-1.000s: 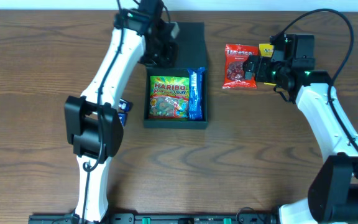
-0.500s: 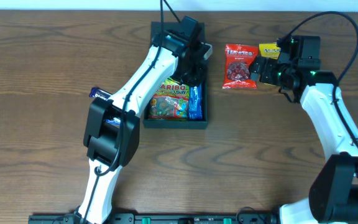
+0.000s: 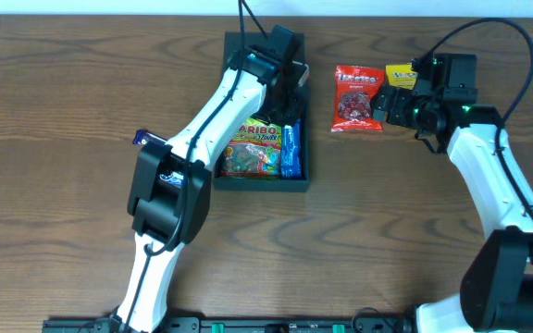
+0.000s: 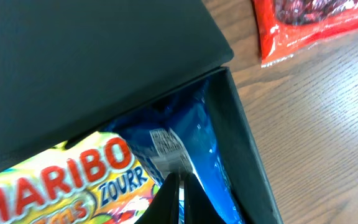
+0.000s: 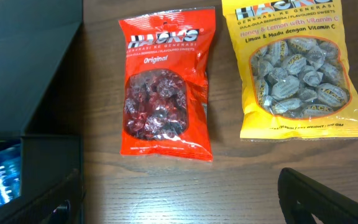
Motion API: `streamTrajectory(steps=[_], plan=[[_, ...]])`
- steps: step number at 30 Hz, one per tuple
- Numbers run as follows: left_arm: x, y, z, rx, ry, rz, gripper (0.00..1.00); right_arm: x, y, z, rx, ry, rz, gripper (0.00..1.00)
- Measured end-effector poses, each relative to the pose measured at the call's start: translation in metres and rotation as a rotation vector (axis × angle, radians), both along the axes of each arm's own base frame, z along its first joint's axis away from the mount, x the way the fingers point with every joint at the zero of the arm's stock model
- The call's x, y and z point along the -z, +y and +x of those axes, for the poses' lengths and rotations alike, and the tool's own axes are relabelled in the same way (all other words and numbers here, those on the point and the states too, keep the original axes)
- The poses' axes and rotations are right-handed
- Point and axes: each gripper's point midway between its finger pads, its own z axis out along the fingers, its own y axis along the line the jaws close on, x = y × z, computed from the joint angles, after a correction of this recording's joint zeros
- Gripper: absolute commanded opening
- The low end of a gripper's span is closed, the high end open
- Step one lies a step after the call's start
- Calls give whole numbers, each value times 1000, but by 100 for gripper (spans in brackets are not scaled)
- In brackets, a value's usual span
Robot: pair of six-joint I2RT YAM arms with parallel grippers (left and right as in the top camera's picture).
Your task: Pack container
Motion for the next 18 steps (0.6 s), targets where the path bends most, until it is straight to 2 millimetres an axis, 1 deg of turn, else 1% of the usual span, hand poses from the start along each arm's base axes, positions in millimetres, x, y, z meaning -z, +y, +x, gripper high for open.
streamTrajectory(steps=[2,4,9,12,14,15,16,18], plan=[[10,-2,-3,5,28,-3,6,0,0,0,0,1,0,99],[16,-3,-4,8,43,-3,6,0,0,0,0,1,0,99],[18,-3,-6,9,53,-5,6,0,-1,0,2,-1,-3,99],[18,2,-12,4,83,13,6,-3,-1,5,4,-24,-6,99],[11,9,-6,-16,75,25,6,-8,-1,12,3,-60,-8,99],[3,15,0,-35,56,30,6,-10,0,16,0,-78,-9,99],[-6,21,8,-57,31,28,6,-12,2,20,-3,-97,-11,98],[-31,41,24,-106,-30,19,6,-10,11,32,-23,-133,-11,96]])
